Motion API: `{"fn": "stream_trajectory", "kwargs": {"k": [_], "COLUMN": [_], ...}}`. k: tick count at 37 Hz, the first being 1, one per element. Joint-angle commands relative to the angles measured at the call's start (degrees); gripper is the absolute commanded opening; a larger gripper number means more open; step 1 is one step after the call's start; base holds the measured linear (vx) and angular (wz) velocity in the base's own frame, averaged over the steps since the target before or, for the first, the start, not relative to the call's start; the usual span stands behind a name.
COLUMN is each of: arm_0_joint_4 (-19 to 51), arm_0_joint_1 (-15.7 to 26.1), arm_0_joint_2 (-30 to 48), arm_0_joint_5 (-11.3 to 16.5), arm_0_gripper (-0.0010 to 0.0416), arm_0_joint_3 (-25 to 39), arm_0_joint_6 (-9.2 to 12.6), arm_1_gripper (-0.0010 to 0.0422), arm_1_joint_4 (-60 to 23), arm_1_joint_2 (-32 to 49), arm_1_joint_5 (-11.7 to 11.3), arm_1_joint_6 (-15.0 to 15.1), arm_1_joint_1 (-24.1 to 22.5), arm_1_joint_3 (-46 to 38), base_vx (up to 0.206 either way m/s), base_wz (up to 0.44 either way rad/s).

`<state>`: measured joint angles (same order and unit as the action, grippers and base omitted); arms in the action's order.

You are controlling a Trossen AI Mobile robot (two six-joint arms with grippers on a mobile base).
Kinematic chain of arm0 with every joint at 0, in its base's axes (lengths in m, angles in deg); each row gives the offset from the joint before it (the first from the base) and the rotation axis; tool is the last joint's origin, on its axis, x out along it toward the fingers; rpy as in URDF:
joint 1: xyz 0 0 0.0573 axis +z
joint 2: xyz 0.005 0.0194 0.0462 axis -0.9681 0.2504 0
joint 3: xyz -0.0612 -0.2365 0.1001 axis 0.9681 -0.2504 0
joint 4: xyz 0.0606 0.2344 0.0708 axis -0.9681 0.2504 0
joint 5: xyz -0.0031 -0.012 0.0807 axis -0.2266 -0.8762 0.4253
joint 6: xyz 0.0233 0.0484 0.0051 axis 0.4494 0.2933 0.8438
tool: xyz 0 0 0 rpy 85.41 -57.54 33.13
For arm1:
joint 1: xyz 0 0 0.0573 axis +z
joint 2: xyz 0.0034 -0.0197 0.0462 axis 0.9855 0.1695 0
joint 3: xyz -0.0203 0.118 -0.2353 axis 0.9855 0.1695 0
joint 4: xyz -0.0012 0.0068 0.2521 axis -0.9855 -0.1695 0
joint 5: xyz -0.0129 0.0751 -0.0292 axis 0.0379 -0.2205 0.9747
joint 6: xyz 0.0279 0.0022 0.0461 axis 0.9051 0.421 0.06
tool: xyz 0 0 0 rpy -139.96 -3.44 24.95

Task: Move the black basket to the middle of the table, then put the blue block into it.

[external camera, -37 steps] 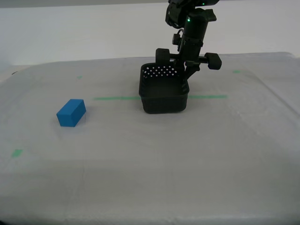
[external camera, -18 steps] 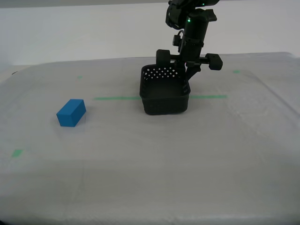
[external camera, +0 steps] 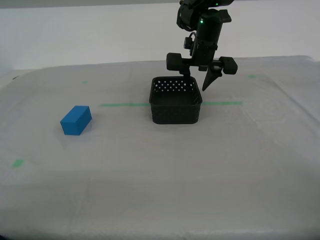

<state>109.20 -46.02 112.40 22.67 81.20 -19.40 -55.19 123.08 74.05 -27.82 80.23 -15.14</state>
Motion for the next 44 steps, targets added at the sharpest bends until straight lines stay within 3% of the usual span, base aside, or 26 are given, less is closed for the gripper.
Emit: {"fn": "stream_trajectory", "kwargs": {"k": [1, 8, 14, 20, 23, 33, 44], "arm_0_joint_4": [-0.02, 0.0, 0.24, 0.44, 0.48, 2.05, 6.29], "arm_0_joint_1": [0.07, 0.07, 0.04, 0.04, 0.04, 0.07, -0.61], "arm_0_joint_2": [-0.04, -0.04, -0.11, -0.17, -0.44, -3.13, -7.26], "arm_0_joint_5": [-0.04, -0.02, 0.55, 0.44, 0.48, -0.7, -1.57], "arm_0_gripper": [0.029, 0.041, 0.0373, 0.0408, 0.0391, 0.0401, 0.0402], "arm_0_joint_3": [0.11, 0.11, 0.11, 0.11, 0.11, 0.11, 0.09], "arm_0_joint_6": [-0.79, -1.51, -2.45, -3.45, -3.45, -3.61, -7.02], "arm_1_gripper": [0.0, 0.0, 0.0, 0.0, 0.0, 0.0, 0.0], "arm_1_joint_4": [0.28, 0.31, 0.31, 0.31, 0.28, 0.31, 0.31], "arm_1_joint_2": [-0.02, -0.02, -0.02, -0.02, -0.02, -0.02, -0.02], "arm_1_joint_5": [-0.04, -0.04, -0.04, -0.04, -0.04, -0.04, -0.04], "arm_1_joint_6": [0.11, 0.09, 0.09, 0.09, 0.11, 0.09, 0.11], "arm_1_joint_1": [-0.02, 0.0, 0.0, -0.02, 0.0, -0.02, -0.02], "arm_1_joint_3": [-0.04, -0.04, -0.04, -0.04, -0.04, -0.02, -0.04], "base_vx": [0.0, 0.0, 0.0, 0.0, 0.0, 0.0, 0.0], "base_wz": [0.0, 0.0, 0.0, 0.0, 0.0, 0.0, 0.0]}}
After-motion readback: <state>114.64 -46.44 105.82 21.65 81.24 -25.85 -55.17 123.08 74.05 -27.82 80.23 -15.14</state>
